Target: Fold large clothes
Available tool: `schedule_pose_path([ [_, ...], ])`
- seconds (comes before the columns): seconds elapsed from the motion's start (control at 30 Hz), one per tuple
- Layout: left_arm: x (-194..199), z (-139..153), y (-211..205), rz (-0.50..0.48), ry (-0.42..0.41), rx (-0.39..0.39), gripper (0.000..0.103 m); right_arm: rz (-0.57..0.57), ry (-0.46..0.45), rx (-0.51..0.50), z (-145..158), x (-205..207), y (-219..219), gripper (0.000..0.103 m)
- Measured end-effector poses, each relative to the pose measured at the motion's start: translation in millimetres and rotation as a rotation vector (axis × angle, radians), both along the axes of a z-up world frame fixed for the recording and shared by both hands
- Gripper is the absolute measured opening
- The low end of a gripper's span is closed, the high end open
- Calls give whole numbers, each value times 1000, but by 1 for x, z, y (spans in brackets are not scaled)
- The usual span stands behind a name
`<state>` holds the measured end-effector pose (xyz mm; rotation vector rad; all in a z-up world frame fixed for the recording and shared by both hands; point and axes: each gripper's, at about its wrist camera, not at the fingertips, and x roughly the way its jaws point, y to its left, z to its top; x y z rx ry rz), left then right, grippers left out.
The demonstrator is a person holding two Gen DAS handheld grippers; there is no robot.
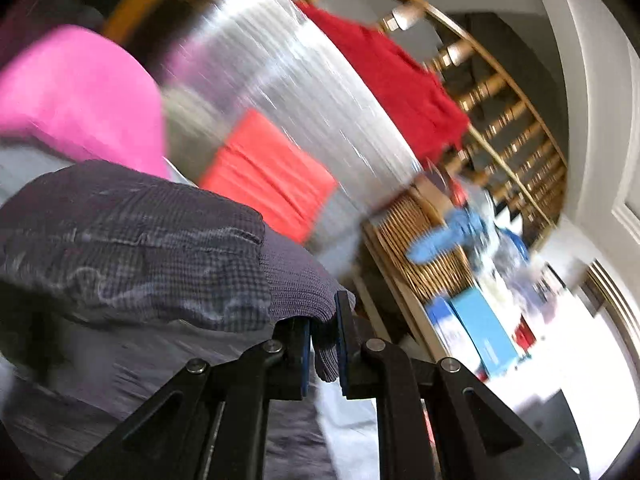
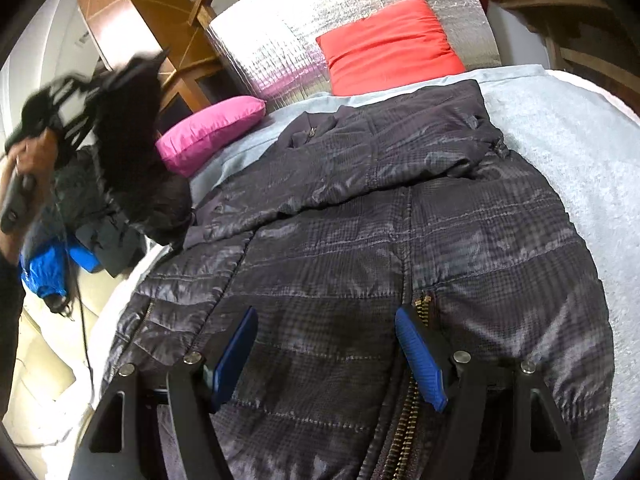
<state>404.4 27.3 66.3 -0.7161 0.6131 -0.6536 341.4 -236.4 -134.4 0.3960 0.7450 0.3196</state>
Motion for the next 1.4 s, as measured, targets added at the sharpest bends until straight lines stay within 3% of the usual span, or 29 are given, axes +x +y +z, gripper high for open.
schedule_pose_path([
  [0.1,1,-22,-62,-61,55,5,12,2,-8,37,0,-1,-4,75],
  [0.13,0,-32,-78,-70,68,26,19,3,-10,48,0,-1,-6,75],
  [0.2,2,-56,-107,-89,127,73,52,4,-14,66,0,-2,-8,75],
  [0.23,6,-68,-118,-93,169,105,75,4,-16,75,1,-3,-8,75],
  [0.27,6,-83,-124,-79,213,140,78,3,-17,84,2,-4,-9,75],
  [0.37,6,-122,-128,-79,347,201,78,-3,-20,114,3,-5,-13,75],
  [0.43,-3,-134,-112,-78,379,218,78,-8,-17,145,3,-6,-18,75],
  [0.57,-34,-127,-66,-69,299,261,78,-28,9,239,5,-6,-28,75],
  [0.7,-64,-121,-3,75,179,380,78,-53,72,471,5,4,-46,75],
  [0.8,-82,-132,36,168,178,389,78,-110,144,630,2,29,-51,75],
  [0.97,-111,-153,84,246,189,356,78,-201,221,759,-5,78,-51,75],
  [1.17,-127,-179,112,270,234,280,78,-271,279,770,-11,105,-37,74],
  [1.27,-131,-181,115,271,234,266,78,-282,263,754,-8,111,-34,74],
  [1.4,-131,-182,116,279,230,255,78,-312,260,698,-4,122,-33,64],
])
